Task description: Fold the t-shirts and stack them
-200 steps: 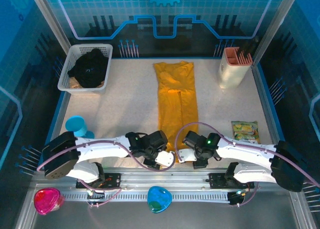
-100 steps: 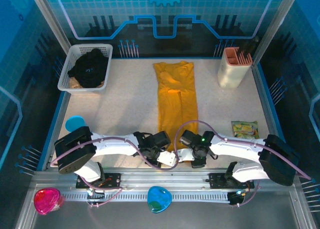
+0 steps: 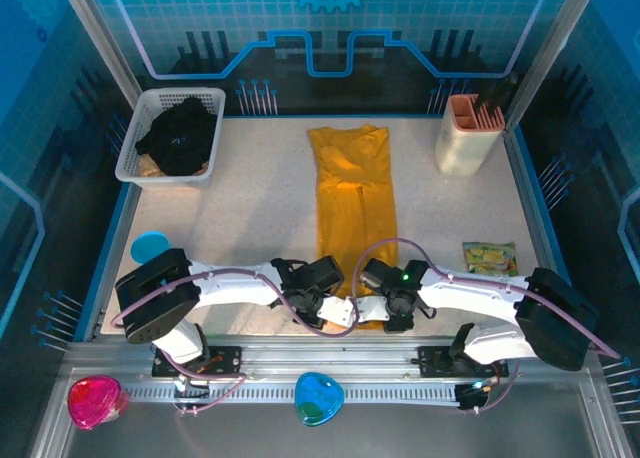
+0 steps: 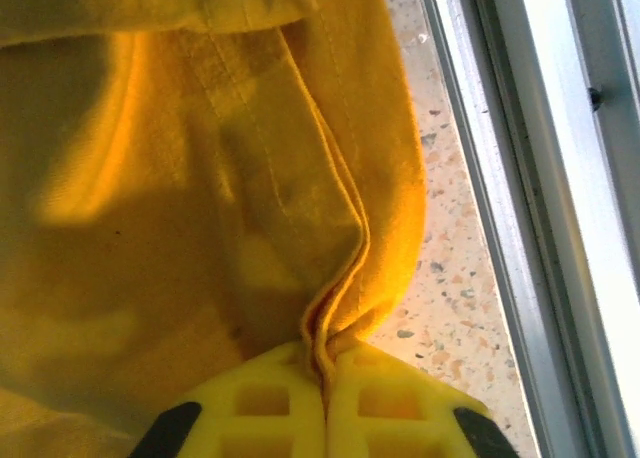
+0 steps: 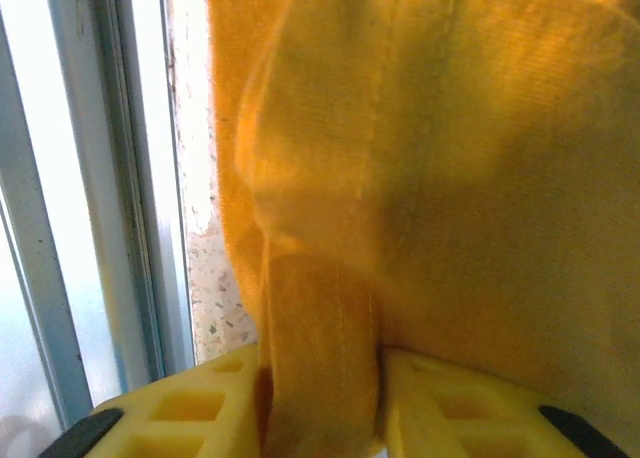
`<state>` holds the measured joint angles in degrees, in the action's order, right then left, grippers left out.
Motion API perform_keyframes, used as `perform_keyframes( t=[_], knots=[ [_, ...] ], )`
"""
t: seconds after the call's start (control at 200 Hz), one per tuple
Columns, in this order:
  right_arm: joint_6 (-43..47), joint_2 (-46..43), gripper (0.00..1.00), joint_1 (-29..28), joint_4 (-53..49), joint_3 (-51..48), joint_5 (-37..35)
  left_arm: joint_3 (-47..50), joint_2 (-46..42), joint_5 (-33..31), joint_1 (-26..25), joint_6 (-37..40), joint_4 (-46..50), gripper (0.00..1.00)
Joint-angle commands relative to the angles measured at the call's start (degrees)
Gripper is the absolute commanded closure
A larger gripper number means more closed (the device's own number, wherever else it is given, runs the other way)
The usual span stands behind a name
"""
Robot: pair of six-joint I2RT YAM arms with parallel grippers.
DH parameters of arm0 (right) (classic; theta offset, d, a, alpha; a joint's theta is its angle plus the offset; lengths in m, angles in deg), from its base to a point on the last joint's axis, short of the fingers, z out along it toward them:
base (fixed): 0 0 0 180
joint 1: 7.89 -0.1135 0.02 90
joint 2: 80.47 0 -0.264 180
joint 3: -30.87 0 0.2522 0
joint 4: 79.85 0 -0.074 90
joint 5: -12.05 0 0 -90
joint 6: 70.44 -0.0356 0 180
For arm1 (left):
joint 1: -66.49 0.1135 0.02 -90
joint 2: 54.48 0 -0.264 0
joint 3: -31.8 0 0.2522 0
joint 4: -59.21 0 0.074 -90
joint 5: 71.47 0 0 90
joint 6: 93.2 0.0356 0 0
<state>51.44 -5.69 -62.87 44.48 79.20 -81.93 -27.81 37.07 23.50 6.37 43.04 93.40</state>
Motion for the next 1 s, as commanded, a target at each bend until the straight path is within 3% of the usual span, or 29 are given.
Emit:
perform_keyframes(
  t=[0.0, 0.085, 0.245, 0.526, 0.741, 0.996],
  knots=[
    [0.4, 1.7, 0.81, -0.2, 3.9, -1.7, -1.6, -0.5, 1.8, -5.1, 1.1, -3.6, -3.0, 1.0],
    [0.3, 1.5, 1.0, -0.2, 2.8, -1.0, -1.8, 0.4, -0.7, -5.1, 1.0, -4.5, -2.1, 1.0],
    [-0.5, -1.7, 1.0, -0.1, 1.1, 0.0, -3.7, 2.5, -8.4, -6.1, 1.0, -6.1, -1.4, 1.0],
    [-0.3, -15.4, 1.0, 1.9, 0.4, 3.4, -8.2, 1.6, -19.8, -11.1, 1.0, -9.4, 0.6, 1.0],
    [2.3, -21.3, 1.0, 10.4, 4.8, 8.6, -11.6, -0.3, -22.7, -12.1, 4.1, -9.6, -3.4, 1.0],
    [9.4, -13.4, 1.0, 21.8, 12.5, 14.5, -6.6, -7.6, -17.1, -10.8, 13.7, -8.9, -6.9, 1.0]
  ],
)
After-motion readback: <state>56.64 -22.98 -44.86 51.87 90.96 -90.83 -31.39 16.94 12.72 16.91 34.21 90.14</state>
